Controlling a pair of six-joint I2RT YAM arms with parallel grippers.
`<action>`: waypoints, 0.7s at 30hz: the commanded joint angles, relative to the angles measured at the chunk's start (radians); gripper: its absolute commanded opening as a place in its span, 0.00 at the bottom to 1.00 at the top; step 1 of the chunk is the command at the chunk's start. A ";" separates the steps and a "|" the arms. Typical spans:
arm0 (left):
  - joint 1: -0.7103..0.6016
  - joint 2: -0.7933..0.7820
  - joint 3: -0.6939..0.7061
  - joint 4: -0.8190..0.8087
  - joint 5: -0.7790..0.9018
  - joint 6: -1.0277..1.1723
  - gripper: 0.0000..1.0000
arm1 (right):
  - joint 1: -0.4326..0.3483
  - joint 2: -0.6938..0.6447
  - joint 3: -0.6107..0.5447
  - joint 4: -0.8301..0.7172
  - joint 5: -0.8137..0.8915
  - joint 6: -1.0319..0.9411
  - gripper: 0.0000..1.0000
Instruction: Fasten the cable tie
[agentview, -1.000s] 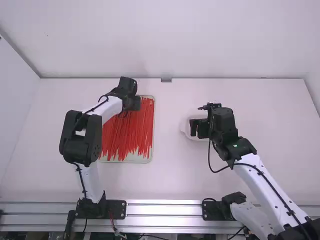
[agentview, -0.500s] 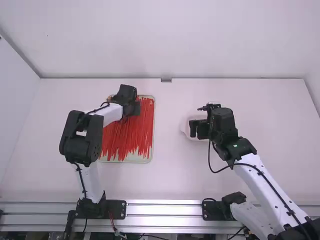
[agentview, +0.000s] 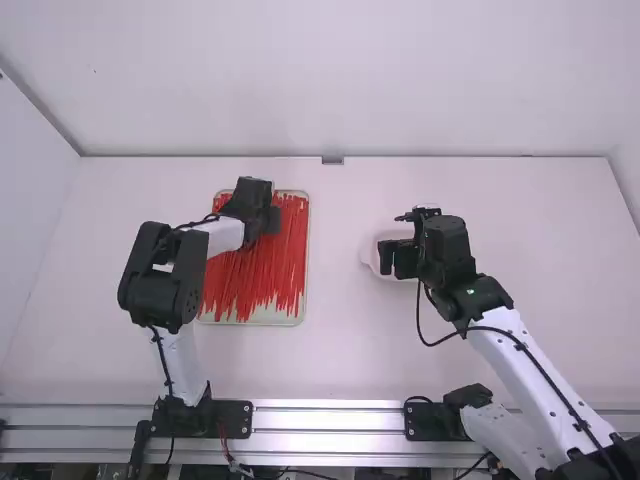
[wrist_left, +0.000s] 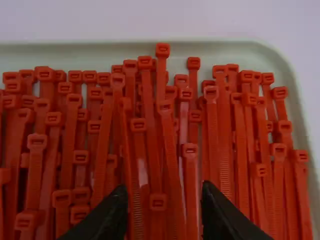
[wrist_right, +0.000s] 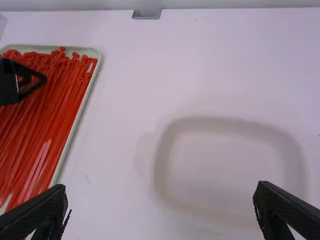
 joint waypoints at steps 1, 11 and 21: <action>0.012 0.012 -0.011 0.002 0.003 -0.007 0.33 | 0.004 -0.011 -0.006 -0.003 0.002 0.002 0.99; 0.016 0.012 -0.011 0.009 0.007 -0.007 0.32 | 0.004 0.002 -0.006 -0.001 0.002 0.002 0.99; 0.017 0.012 -0.011 0.018 0.016 -0.008 0.34 | 0.004 0.028 -0.006 0.009 -0.002 0.002 0.99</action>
